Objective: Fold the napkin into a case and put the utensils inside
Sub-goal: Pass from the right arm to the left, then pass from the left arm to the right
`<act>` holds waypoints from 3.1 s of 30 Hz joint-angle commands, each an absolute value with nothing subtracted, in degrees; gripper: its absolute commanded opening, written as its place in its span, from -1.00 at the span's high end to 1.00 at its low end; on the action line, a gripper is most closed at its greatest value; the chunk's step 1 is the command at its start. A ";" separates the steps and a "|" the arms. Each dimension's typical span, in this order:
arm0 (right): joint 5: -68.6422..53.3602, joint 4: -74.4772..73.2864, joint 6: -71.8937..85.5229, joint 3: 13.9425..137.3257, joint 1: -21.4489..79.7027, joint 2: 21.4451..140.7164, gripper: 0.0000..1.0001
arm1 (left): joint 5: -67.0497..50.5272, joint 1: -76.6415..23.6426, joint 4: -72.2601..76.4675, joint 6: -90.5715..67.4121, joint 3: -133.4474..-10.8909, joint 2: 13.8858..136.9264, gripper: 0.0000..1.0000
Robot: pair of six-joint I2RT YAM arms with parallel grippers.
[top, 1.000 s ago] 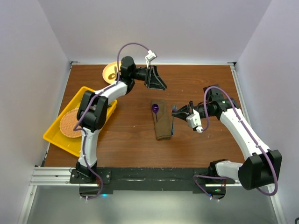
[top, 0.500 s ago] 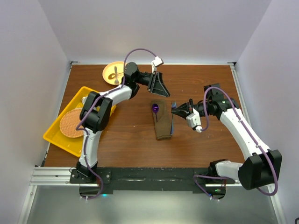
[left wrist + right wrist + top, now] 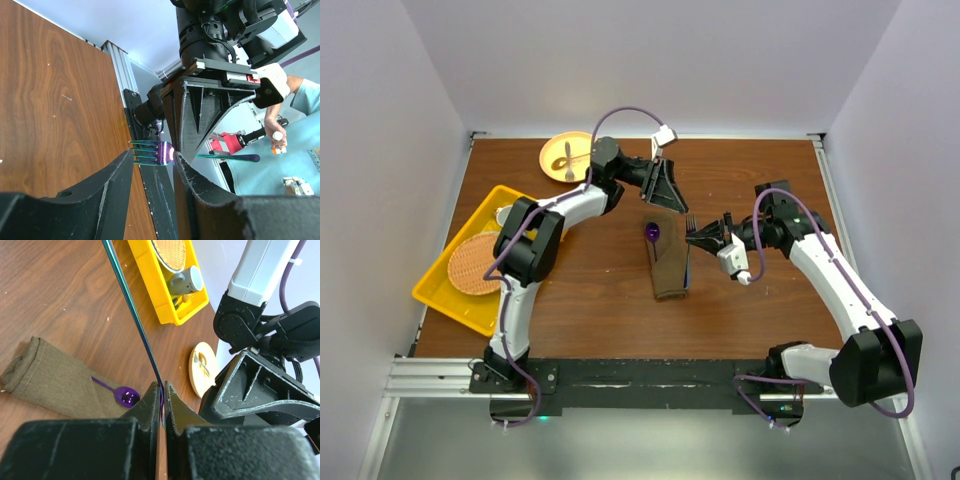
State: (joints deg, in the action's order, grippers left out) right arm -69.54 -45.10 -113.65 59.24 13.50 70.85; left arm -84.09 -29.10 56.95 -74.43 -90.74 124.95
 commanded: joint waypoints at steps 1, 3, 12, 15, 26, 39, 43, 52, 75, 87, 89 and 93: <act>-71.10 -43.86 -151.87 59.06 13.97 69.00 1.00 | -84.99 -29.62 59.24 -75.67 -91.23 124.63 0.16; -71.37 -43.77 -152.31 58.80 14.15 68.73 1.00 | -85.17 -29.97 58.45 -75.41 -91.58 124.80 0.15; -71.10 -44.30 -151.08 58.71 14.59 66.97 1.00 | -83.85 -29.88 55.82 -74.45 -90.00 124.80 0.02; -71.10 -44.12 -151.08 58.80 14.68 66.71 1.00 | -83.67 -29.79 55.28 -74.36 -89.74 124.72 -0.03; -68.91 -42.71 -151.17 57.39 15.47 66.53 1.00 | -85.43 -30.76 63.27 -79.27 -87.98 123.75 0.37; -68.03 -38.77 -146.96 56.60 16.87 64.95 1.00 | -85.61 -31.11 64.95 -80.95 -86.75 123.66 0.33; -67.76 -38.76 -146.69 56.34 17.14 64.78 1.00 | -85.78 -31.11 66.70 -82.34 -86.66 123.66 0.64; -66.28 -39.29 -145.73 55.46 17.23 63.90 0.03 | -84.30 -29.02 77.43 -88.60 -86.39 123.05 1.00; -25.39 -27.58 -36.60 73.11 16.18 70.74 -0.97 | -48.35 -14.06 -26.45 -9.98 -130.69 122.61 1.00; -57.82 -40.43 -12.15 96.49 13.97 99.91 -0.70 | -78.30 -14.32 -6.37 -18.96 -118.32 123.05 1.00; -60.28 -35.44 -4.19 97.91 13.89 102.21 -0.65 | -79.54 -14.59 5.23 -25.53 -113.22 122.00 1.00; -62.49 -22.69 7.90 96.07 14.50 104.58 -0.59 | -79.54 -15.29 13.88 -31.37 -109.95 121.29 1.00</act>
